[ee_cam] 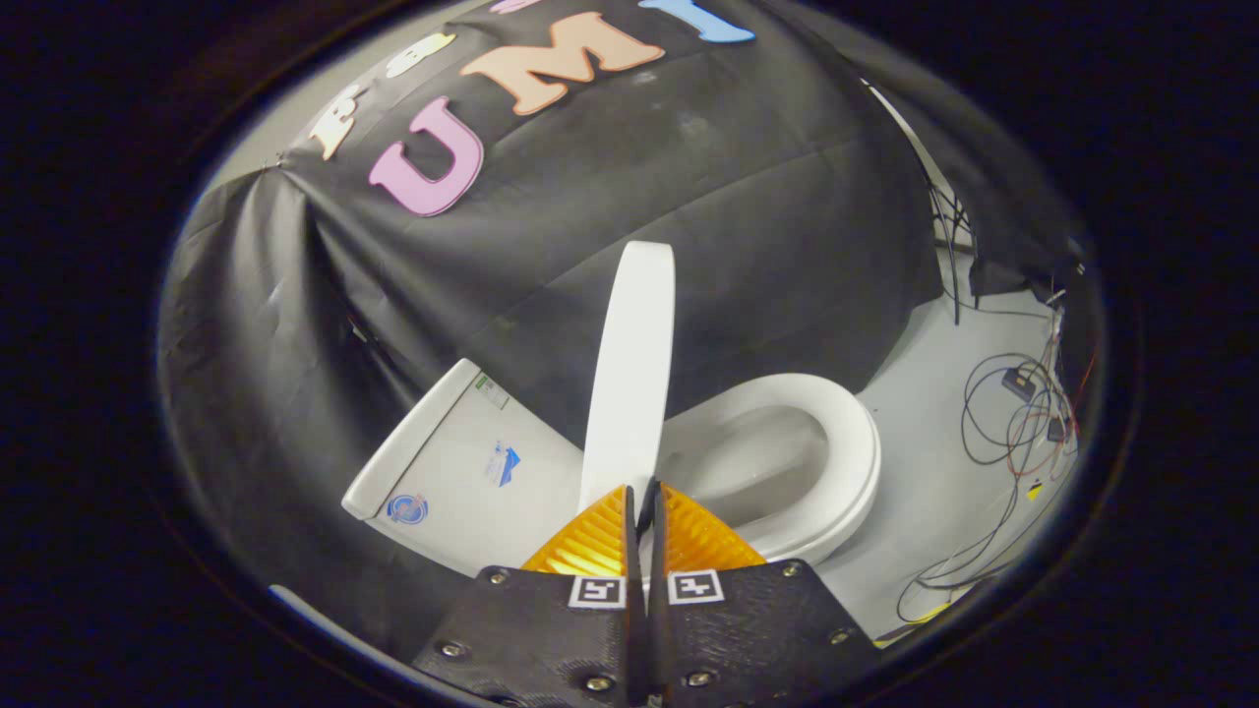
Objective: Open the toilet lid.
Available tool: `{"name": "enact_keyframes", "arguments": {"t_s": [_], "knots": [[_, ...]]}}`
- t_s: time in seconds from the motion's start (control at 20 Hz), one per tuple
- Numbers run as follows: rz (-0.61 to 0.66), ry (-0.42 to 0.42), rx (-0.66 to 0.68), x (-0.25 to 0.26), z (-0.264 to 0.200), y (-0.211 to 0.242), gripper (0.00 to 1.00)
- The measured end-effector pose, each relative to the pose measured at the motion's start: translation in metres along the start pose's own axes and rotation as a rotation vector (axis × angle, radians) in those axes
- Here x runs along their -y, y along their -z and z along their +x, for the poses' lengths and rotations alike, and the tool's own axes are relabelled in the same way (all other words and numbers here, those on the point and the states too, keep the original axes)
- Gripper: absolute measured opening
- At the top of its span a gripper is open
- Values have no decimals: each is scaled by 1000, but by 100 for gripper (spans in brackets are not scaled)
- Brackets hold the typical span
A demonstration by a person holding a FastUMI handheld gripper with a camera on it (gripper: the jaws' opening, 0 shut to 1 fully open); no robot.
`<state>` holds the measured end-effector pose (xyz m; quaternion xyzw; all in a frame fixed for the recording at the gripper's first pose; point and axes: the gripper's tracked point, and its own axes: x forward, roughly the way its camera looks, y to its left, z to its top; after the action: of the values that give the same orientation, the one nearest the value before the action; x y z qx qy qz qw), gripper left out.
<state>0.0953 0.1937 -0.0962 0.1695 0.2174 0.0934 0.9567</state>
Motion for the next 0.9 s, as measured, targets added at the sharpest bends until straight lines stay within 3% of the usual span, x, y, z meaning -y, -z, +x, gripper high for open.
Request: {"name": "enact_keyframes", "arguments": {"t_s": [0.5,0.9], "knots": [[-132,-6,57,-50,-1,-6,3],[-330,3,92,-101,1,-6,7]]}}
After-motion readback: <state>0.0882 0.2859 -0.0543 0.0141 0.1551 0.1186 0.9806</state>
